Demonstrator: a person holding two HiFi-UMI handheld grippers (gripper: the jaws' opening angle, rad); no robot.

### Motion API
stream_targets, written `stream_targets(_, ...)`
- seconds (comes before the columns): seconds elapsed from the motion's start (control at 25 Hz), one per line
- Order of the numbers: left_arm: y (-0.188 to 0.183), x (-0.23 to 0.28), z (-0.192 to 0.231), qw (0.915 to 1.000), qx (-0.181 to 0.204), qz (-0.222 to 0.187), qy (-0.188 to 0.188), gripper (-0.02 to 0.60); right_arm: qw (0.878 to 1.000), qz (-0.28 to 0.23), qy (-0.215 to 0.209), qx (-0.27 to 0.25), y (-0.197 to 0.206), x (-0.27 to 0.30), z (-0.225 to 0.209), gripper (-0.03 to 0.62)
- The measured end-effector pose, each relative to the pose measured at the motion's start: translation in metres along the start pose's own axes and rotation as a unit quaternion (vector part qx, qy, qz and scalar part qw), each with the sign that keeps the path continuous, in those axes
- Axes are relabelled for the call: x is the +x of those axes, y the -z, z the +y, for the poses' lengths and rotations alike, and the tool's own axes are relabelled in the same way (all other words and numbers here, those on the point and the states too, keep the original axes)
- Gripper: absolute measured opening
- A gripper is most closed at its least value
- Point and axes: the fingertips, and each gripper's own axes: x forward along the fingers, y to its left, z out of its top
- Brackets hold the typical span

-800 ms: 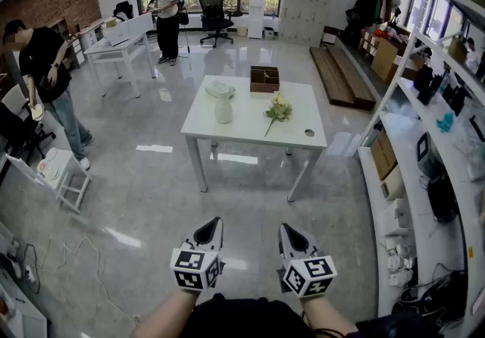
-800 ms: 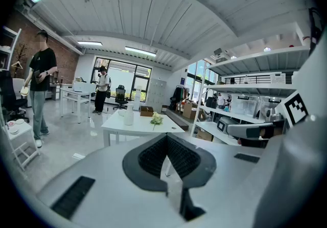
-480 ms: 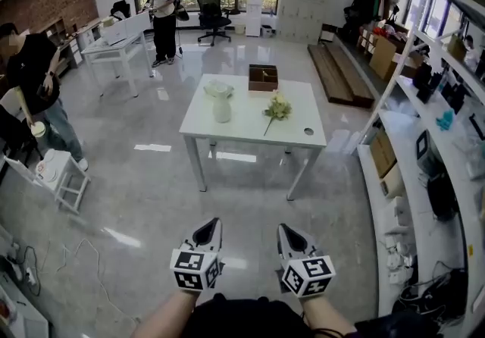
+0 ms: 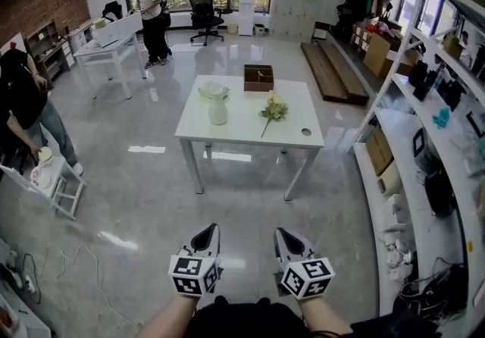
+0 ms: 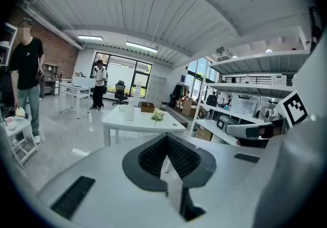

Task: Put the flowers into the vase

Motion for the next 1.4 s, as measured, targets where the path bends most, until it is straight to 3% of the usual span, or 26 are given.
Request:
stream_targets(0.48,0.003,0.003,0.044,0.9997,0.002,0.008,0.022,0.006,1.0,-0.001,0.03,-0.01,0.007,0.041,0.037,0.003)
stream_targets(0.76,0.005,0.017,0.063,0.9994,-0.009,0.016,0.029,0.006,0.999,0.014,0.041,-0.005,0.013,0.059,0.036,0.003)
stream_targets(1.16,-0.011,0.096,0.073,0.9993,-0.004,0.026,0.025,0.006,1.0,-0.003,0.025,-0.002,-0.019,0.128,-0.012,0.003)
stream_targets(1.4,-0.04,0.169,0.083,0.9996,-0.012,0.021,-0.011,0.006,1.0,0.003,-0.004,-0.013,-0.057,0.184,-0.063,0.003)
